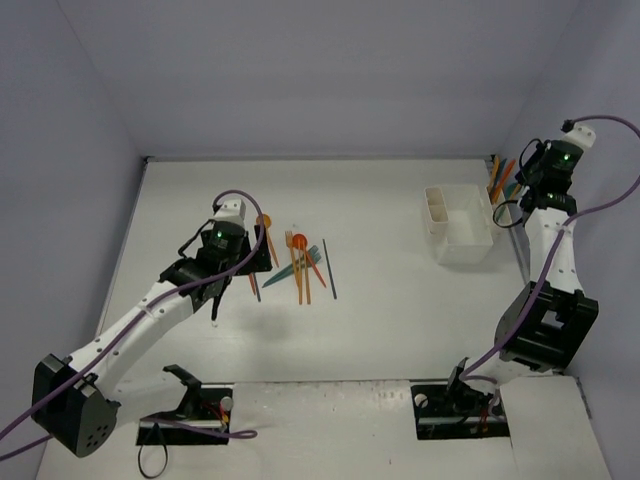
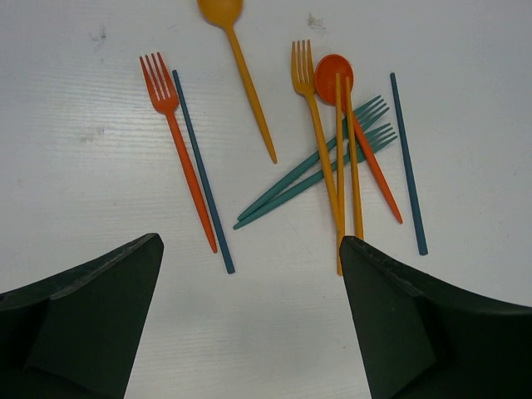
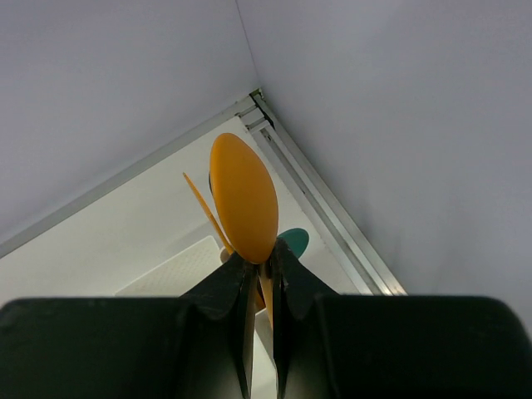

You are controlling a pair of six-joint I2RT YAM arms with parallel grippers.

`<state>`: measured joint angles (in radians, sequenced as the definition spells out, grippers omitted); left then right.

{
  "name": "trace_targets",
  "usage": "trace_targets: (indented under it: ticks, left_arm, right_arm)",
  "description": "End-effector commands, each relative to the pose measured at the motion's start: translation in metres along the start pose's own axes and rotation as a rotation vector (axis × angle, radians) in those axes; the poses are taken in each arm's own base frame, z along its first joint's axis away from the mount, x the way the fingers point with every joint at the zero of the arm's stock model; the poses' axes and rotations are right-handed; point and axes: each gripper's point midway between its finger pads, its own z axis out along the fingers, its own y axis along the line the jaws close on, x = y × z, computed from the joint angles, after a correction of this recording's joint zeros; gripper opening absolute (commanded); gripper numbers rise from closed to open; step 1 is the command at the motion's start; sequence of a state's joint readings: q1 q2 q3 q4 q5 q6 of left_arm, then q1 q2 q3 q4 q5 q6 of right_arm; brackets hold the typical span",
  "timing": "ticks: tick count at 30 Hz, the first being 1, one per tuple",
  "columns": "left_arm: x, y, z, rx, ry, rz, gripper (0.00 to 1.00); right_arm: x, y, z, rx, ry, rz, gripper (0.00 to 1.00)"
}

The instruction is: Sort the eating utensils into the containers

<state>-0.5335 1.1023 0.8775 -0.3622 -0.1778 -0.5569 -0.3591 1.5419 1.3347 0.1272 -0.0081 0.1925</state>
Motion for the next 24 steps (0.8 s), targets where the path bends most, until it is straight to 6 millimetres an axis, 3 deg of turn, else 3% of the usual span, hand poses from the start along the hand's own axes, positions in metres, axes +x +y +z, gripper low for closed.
trace_targets:
  ticks: [1,15,19,24]
  left_arm:
    - [-0.009,-0.008,0.005,0.032,-0.026,-0.01,0.86]
    - [-0.002,-0.016,0.013,0.06,0.005,-0.016,0.86]
    - [-0.003,-0.016,0.013,0.059,0.007,-0.018,0.86]
    - [-0.001,-0.021,0.017,0.065,0.035,-0.016,0.86]
  right_arm:
    - [-0.012,0.011,0.012,-0.06,-0.088,0.006,0.0]
    - [0.038,-0.006,0.028,-0.026,-0.061,0.005,0.01]
    - [0.032,-0.008,0.015,-0.012,-0.084,0.02,0.21]
    - [-0.007,-0.006,-0.017,-0.005,-0.175,0.044,0.45]
